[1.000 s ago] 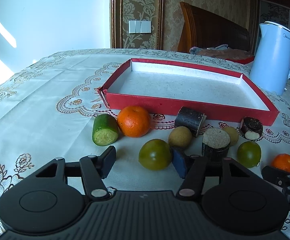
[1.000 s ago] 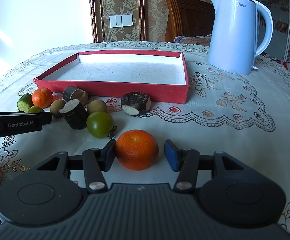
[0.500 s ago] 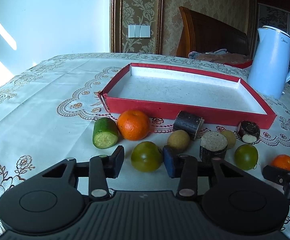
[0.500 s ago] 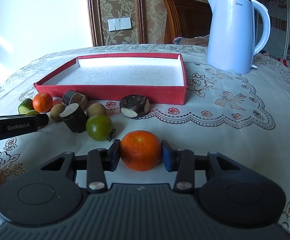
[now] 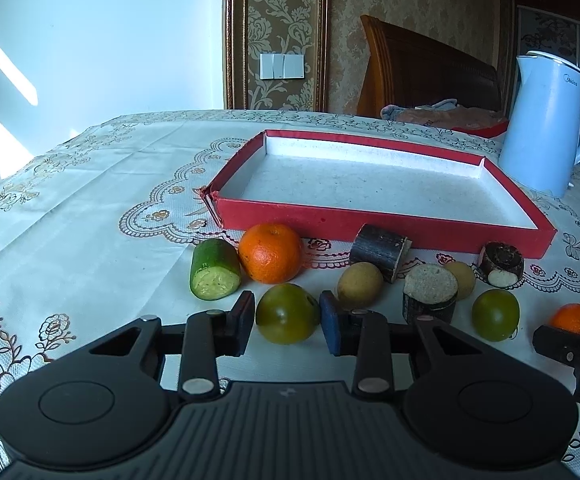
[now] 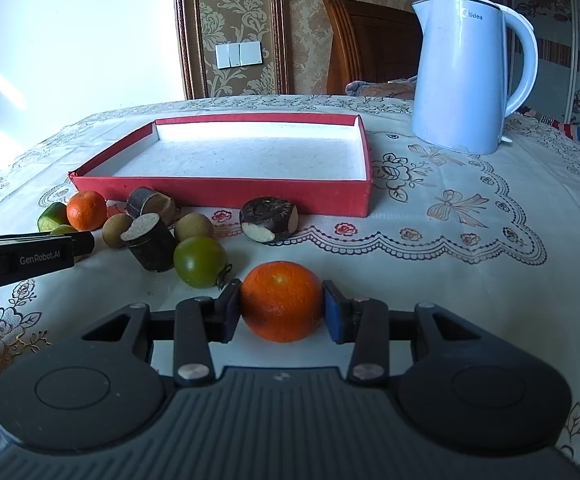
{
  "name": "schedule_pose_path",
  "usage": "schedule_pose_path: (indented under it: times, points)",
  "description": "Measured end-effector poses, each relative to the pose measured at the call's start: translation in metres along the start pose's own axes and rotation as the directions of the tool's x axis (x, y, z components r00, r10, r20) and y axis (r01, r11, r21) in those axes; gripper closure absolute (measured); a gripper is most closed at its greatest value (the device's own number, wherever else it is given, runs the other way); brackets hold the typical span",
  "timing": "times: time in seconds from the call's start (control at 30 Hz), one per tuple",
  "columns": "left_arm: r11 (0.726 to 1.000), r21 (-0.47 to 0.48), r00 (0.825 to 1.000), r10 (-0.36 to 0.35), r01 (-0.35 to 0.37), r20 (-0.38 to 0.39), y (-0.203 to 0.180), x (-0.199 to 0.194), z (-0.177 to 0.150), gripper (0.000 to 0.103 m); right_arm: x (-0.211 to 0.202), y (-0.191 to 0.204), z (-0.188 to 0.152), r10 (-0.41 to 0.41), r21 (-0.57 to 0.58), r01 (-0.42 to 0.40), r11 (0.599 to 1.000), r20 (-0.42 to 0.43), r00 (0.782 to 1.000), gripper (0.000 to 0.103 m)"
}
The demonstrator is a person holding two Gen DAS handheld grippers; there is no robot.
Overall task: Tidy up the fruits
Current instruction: 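Carry both fruits into the red tray and open both tools to release them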
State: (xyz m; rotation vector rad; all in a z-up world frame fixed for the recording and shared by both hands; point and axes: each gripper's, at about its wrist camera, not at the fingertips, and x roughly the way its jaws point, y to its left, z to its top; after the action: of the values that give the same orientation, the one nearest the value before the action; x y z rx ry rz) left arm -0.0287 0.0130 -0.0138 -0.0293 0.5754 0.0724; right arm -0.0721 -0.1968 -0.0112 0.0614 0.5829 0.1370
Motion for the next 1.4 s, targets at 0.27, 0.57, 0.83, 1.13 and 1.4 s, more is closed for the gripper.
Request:
schedule_pose_path:
  times: [0.27,0.57,0.83,1.13,1.4]
  points:
    - [1.000,-0.016,1.000,0.005,-0.005,0.004,0.003,-0.001,0.000,0.070,-0.004,0.012,0.015,0.030,-0.025,-0.029,0.999,0.045,0.999,0.063]
    - [0.998,-0.057,0.999,0.004,-0.002,0.047,0.010,-0.008,0.003,0.070,0.006,0.018,0.057,0.055,-0.047,-0.051,0.998,0.095,0.994,0.063]
    - [0.998,-0.058,0.994,0.020,-0.014,0.106,0.006,-0.005,0.040,0.070,0.057,0.017,0.095,0.046,-0.061,-0.042,0.997,0.063,0.997,0.063]
    - [0.999,-0.012,0.996,0.033,-0.032,0.079,-0.019,0.050,0.091,0.070,0.100,0.002,0.098,0.063,0.011,-0.063,0.998,0.014,0.998,0.063]
    - [0.999,0.043,1.000,0.014,-0.014,0.018,-0.044,0.090,0.088,0.070,0.105,0.007,0.095,0.106,-0.010,-0.106,0.994,0.021,0.994,0.063]
